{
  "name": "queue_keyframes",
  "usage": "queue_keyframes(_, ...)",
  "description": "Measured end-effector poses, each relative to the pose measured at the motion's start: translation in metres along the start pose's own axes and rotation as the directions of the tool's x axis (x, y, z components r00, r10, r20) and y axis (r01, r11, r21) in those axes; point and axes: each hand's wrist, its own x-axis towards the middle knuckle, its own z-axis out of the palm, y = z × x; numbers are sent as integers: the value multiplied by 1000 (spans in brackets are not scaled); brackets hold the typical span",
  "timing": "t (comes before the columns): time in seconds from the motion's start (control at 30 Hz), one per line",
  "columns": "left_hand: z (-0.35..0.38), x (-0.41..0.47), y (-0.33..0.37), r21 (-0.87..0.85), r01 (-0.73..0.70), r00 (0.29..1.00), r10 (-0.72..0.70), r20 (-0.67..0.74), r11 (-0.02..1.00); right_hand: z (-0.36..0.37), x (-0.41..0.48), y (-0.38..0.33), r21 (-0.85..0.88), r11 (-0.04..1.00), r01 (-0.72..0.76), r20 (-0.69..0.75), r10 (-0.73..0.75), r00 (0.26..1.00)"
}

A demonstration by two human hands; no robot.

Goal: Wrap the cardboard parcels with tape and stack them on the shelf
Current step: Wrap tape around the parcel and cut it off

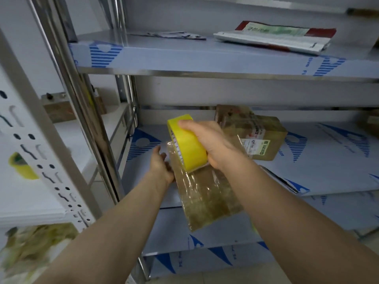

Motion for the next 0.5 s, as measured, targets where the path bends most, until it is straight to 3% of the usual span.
queue_keyframes(0.1, -5, 19, 1, 67, -107, 994, 105, 42, 992, 9, 36, -1, 3, 1000, -25, -91, 25, 996)
queue_keyframes(0.23, 4, 47, 0, 242, -106, 993, 114, -22, 964, 13, 71, 0, -67, 991, -119, -131, 110, 985)
queue_keyframes(0.33, 3, 70, 0, 367, -157, 979, 193, -65, 917, 12, 82, 12, 21, 977, -214, -60, 215, 975)
queue_keyframes(0.5, -1, 90, -5, 403, -208, 972, 233, -14, 891, 4, 85, 45, 59, 978, -200, -43, 203, 978)
